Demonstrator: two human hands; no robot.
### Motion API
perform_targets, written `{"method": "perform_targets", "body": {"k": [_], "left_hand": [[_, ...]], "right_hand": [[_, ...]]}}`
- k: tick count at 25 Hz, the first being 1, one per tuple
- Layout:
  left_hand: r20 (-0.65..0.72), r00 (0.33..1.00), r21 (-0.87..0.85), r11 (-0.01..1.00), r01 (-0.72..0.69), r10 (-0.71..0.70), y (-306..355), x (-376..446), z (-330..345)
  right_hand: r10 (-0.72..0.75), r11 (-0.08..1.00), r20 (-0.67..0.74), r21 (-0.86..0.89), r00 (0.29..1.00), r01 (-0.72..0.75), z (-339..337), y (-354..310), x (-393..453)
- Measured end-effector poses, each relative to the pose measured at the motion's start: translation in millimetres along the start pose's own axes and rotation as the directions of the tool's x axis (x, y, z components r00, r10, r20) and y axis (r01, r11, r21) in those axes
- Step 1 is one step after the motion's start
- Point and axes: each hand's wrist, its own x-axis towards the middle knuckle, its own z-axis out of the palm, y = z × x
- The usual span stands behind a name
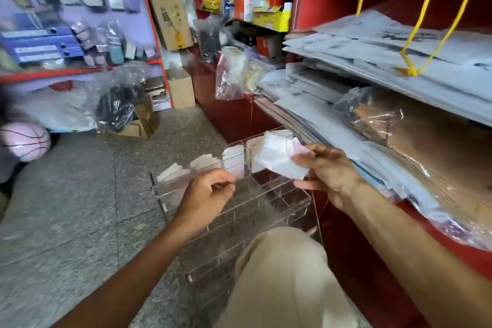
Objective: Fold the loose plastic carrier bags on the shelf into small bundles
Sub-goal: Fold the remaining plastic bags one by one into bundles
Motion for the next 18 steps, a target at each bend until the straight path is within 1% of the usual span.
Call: {"method": "perform_targets", "body": {"k": [1, 2, 3, 4, 6, 7, 8, 9, 10, 11, 13, 15, 17, 18], "left_hand": [[-0.098, 0.995, 0.204, 0.978, 0.028, -0.008, -30, -8, -18], [-0.163, 0.986, 0.354, 0.930, 0.096, -0.040, -54, -17, -33], [-0.186, 0.979, 0.441, 0.883, 0.162, -0.087, -76, -25, -47], [-0.159, 0.981, 0.489, 0.854, 0.177, -0.112, -91, -33, -53], [-0.043, 0.993, 0.544, 0.831, 0.116, -0.110, -105, -44, -51], [0.004, 0.995, 0.568, 0.819, 0.083, -0.104, -107, -45, -49], [0.031, 0.994, 0.590, 0.805, 0.067, -0.106, -109, -43, -45], [0.053, 0.990, 0.610, 0.789, 0.072, -0.131, -111, -42, -42], [0.070, 0.984, 0.624, 0.777, 0.084, -0.163, -110, -40, -39], [0.089, 0.978, 0.627, 0.774, 0.093, -0.190, -113, -39, -36], [0.119, 0.970, 0.624, 0.776, 0.094, -0.213, -119, -41, -30], [0.133, 0.967, 0.622, 0.778, 0.088, -0.216, -121, -43, -26], [0.138, 0.971, 0.572, 0.816, 0.084, -0.197, -124, -43, -23], [0.143, 0.973, 0.531, 0.844, 0.079, -0.181, -125, -44, -21]], "right_hand": [[-0.042, 0.997, 0.042, -0.056, 0.998, 0.044, 17, -4, 8], [-0.071, 0.989, 0.090, -0.126, 0.993, 0.082, 34, -8, 16], [-0.083, 0.972, 0.146, -0.208, 0.986, 0.113, 55, -9, 27], [-0.081, 0.946, 0.209, -0.292, 0.975, 0.141, 73, -11, 35], [-0.071, 0.867, 0.331, -0.446, 0.941, 0.222, 107, -11, 48], [-0.085, 0.781, 0.392, -0.545, 0.916, 0.306, 125, -9, 54], [-0.104, 0.654, 0.446, -0.643, 0.889, 0.399, 141, -5, 58], [-0.134, 0.525, 0.491, -0.702, 0.861, 0.481, 155, 0, 60], [-0.173, 0.426, 0.519, -0.727, 0.837, 0.539, 168, 7, 60], [-0.191, 0.353, 0.532, -0.746, 0.825, 0.564, 179, 14, 58], [-0.236, 0.254, 0.535, -0.772, 0.811, 0.583, 194, 31, 52], [-0.294, 0.233, 0.530, -0.767, 0.795, 0.597, 200, 44, 50], [-0.352, 0.275, 0.515, -0.741, 0.781, 0.613, 202, 50, 49], [-0.375, 0.317, 0.508, -0.716, 0.775, 0.622, 203, 52, 48]]}}
